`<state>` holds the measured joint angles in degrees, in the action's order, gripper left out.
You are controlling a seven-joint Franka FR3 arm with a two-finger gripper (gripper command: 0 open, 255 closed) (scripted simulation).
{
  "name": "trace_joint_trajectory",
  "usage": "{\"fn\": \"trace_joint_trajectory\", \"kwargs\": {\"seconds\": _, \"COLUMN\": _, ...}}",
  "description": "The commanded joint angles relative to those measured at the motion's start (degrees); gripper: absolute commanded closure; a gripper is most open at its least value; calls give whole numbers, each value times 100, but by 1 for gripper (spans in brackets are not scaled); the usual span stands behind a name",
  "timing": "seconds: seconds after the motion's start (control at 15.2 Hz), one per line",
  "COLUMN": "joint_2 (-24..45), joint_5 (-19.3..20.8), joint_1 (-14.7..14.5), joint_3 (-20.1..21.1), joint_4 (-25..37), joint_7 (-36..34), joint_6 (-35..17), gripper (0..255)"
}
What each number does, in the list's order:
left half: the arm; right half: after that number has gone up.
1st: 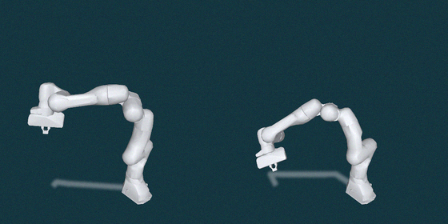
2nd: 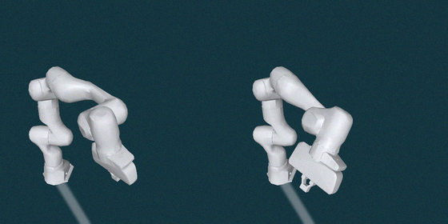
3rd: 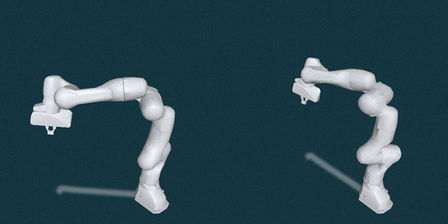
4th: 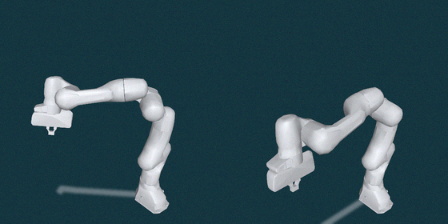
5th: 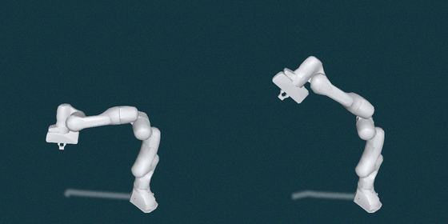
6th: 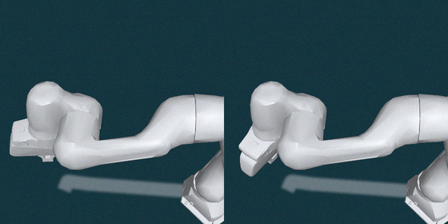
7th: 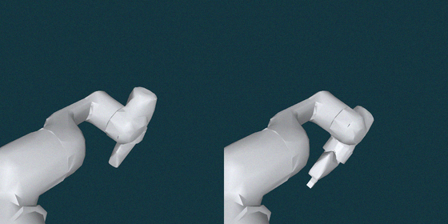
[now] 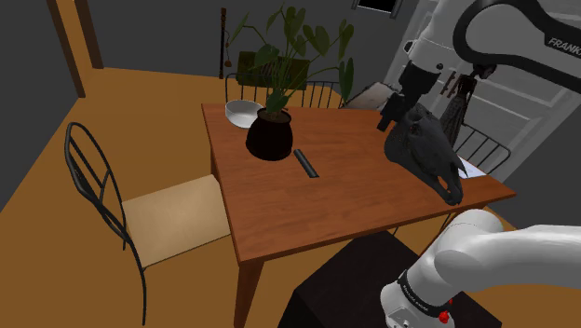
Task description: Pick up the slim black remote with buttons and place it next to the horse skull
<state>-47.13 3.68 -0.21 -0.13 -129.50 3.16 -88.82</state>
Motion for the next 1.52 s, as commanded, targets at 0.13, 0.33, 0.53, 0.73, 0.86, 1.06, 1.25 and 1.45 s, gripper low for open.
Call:
{"fn": "trace_joint_trajectory", "kwargs": {"seconds": 0.13, "joint_2": 255, "joint_5": -41, "joint_1": 52, "joint_3": -18, "joint_4": -131, "joint_7": -140, "joint_6": -344, "gripper": 0}}
{"fn": "trace_joint_trajectory", "kwargs": {"seconds": 0.33, "joint_2": 685, "joint_5": -102, "joint_1": 126, "joint_3": -48, "joint_4": -276, "joint_7": -339, "joint_6": -854, "gripper": 0}}
{"fn": "trace_joint_trajectory", "kwargs": {"seconds": 0.53, "joint_2": 1165, "joint_5": -165, "joint_1": 195, "joint_3": -81, "joint_4": -357, "joint_7": -525, "joint_6": -1353, "gripper": 0}}
{"fn": "trace_joint_trajectory", "kwargs": {"seconds": 0.73, "joint_2": 1689, "joint_5": -233, "joint_1": 253, "joint_3": -122, "joint_4": -373, "joint_7": -699, "joint_6": -1834, "gripper": 0}}
{"fn": "trace_joint_trajectory", "kwargs": {"seconds": 0.86, "joint_2": 2060, "joint_5": -284, "joint_1": 289, "joint_3": -152, "joint_4": -350, "joint_7": -805, "joint_6": -2141, "gripper": 0}}
{"fn": "trace_joint_trajectory", "kwargs": {"seconds": 1.06, "joint_2": 2642, "joint_5": -371, "joint_1": 337, "joint_3": -201, "joint_4": -262, "joint_7": -950, "joint_6": -2576, "gripper": 0}}
{"fn": "trace_joint_trajectory", "kwargs": {"seconds": 1.25, "joint_2": 3249, "joint_5": -476, "joint_1": 377, "joint_3": -255, "joint_4": -113, "joint_7": -1074, "joint_6": -2975, "gripper": 0}}
{"fn": "trace_joint_trajectory", "kwargs": {"seconds": 1.45, "joint_2": 3873, "joint_5": -605, "joint_1": 412, "joint_3": -313, "joint_4": 96, "joint_7": -1175, "joint_6": -3331, "gripper": 0}}
